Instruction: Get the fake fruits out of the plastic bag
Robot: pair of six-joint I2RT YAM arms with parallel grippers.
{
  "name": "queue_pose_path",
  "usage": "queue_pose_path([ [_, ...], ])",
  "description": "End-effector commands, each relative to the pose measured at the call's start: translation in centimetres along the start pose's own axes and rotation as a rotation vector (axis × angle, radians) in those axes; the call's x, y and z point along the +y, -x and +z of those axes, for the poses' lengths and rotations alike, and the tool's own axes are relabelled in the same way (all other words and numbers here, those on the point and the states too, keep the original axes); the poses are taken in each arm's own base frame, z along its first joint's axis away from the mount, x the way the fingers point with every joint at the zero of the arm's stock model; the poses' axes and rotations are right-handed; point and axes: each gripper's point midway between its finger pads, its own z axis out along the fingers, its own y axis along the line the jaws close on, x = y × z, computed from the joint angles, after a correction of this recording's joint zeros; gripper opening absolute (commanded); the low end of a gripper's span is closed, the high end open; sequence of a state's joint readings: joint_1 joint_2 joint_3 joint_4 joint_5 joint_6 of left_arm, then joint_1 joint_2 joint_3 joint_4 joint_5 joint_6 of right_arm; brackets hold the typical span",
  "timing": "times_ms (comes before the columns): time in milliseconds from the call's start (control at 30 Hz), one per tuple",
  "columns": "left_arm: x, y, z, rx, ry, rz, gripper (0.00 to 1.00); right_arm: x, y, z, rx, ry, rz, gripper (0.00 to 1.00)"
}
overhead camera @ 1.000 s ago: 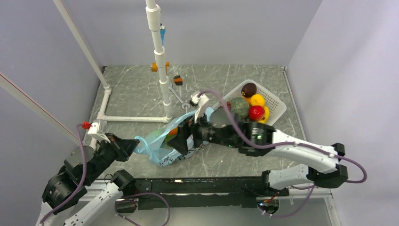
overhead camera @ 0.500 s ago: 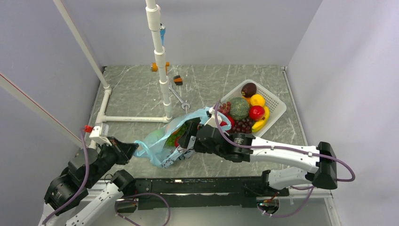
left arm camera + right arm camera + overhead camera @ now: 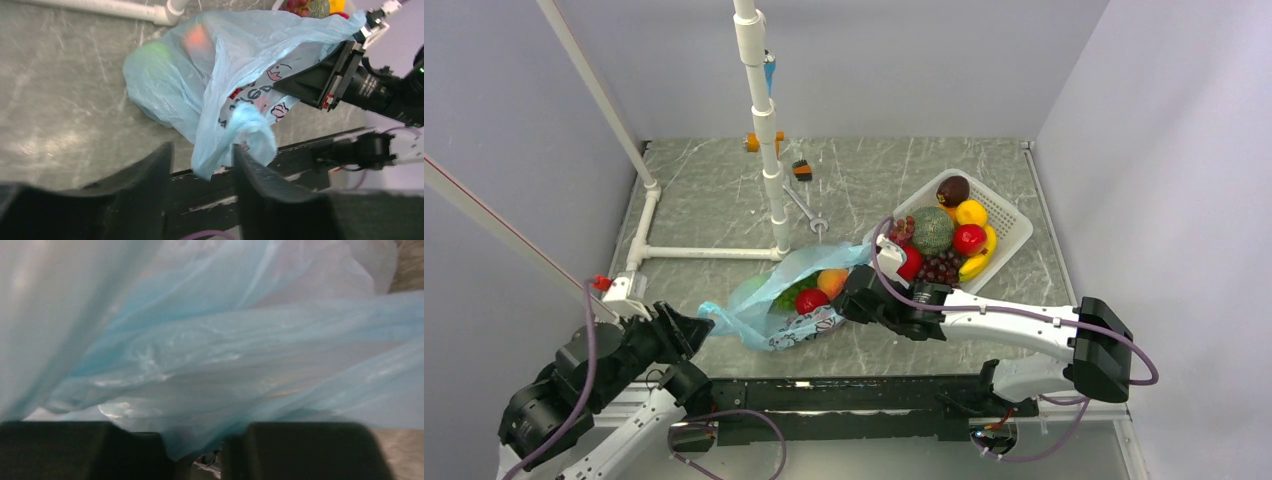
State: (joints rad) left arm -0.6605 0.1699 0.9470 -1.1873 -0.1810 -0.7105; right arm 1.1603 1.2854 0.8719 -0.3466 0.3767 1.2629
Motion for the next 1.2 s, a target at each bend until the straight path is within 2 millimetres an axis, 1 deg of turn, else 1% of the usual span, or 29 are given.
queue_pose_path([
  [0,-1.9,3.6,-2.0,-0.052,-0.023,0.054,0.65,-1.1,-0.3,0.0,-0.025,-0.002,-0.131,0.14],
  [33,-2.6,4.7,-2.5,-0.066,-0.029,0.076,0.76,-1.2,-0.4,-0.1,-0.024,0.004,-0.166,0.08],
  [67,-3.2,5.9,-2.8,-0.073,-0.032,0.112,0.81,-1.1,-0.4,-0.3,-0.022,0.018,-0.198,0.04],
  [133,-4.9,7.9,-2.9,-0.071,-0.043,0.173,0.87,-0.5,-0.7,-0.7,-0.009,0.078,-0.268,0.00],
  [200,-6.6,9.5,-2.2,-0.044,-0.055,0.241,0.91,0.3,-1.1,-1.2,0.007,0.165,-0.332,0.00],
  [233,-7.4,10.0,-1.5,-0.025,-0.058,0.272,0.93,0.7,-1.2,-1.5,0.008,0.205,-0.344,0.00],
  [267,-8.3,10.3,-0.1,0.010,-0.059,0.306,0.94,0.6,-1.5,-1.6,0.013,0.231,-0.358,0.00],
  [333,-9.6,10.5,2.2,0.058,-0.081,0.363,0.96,1.0,-1.7,-2.2,0.012,0.289,-0.363,0.00],
  [400,-11.0,9.6,4.9,0.124,-0.130,0.429,0.99,1.1,-1.7,-2.5,0.011,0.311,-0.364,0.00],
  [467,-11.8,8.0,7.6,0.207,-0.180,0.480,0.99,0.9,-1.8,-2.5,0.014,0.308,-0.370,0.00],
  [533,-11.3,6.0,10.2,0.294,-0.189,0.534,1.00,0.7,-2.0,-2.6,0.026,0.310,-0.379,0.00],
  [600,-10.2,4.3,12.0,0.347,-0.162,0.583,0.99,0.5,-2.1,-2.7,0.028,0.310,-0.387,0.00],
  [667,-9.1,2.9,13.2,0.361,-0.123,0.634,0.99,0.3,-2.1,-2.7,0.030,0.313,-0.391,0.00],
  [733,-8.9,1.2,13.8,0.378,-0.139,0.682,0.99,0.2,-2.2,-2.9,0.032,0.324,-0.391,0.00],
  [833,-8.1,-0.2,14.8,0.361,-0.078,0.741,0.99,0.2,-2.2,-3.0,0.035,0.337,-0.389,0.00],
  [900,-7.0,-0.5,15.5,0.337,0.005,0.759,0.99,0.2,-2.2,-2.9,0.041,0.342,-0.389,0.00],
  [967,-5.8,-0.2,16.1,0.296,0.104,0.749,0.99,0.2,-2.6,-2.8,0.054,0.346,-0.397,0.00],
  [1000,-5.2,0.0,16.2,0.275,0.151,0.736,0.96,0.2,-2.7,-2.7,0.060,0.349,-0.402,0.00],
  [1033,-4.6,0.3,16.4,0.257,0.197,0.723,0.91,0.1,-2.9,-2.6,0.065,0.349,-0.407,0.00],
  [1100,-3.2,0.7,16.3,0.237,0.292,0.701,0.75,0.2,-3.0,-2.6,0.072,0.349,-0.417,0.00],
  [1167,-2.3,1.0,16.2,0.231,0.354,0.697,0.56,0.4,-3.0,-2.7,0.076,0.362,-0.426,0.00],
])
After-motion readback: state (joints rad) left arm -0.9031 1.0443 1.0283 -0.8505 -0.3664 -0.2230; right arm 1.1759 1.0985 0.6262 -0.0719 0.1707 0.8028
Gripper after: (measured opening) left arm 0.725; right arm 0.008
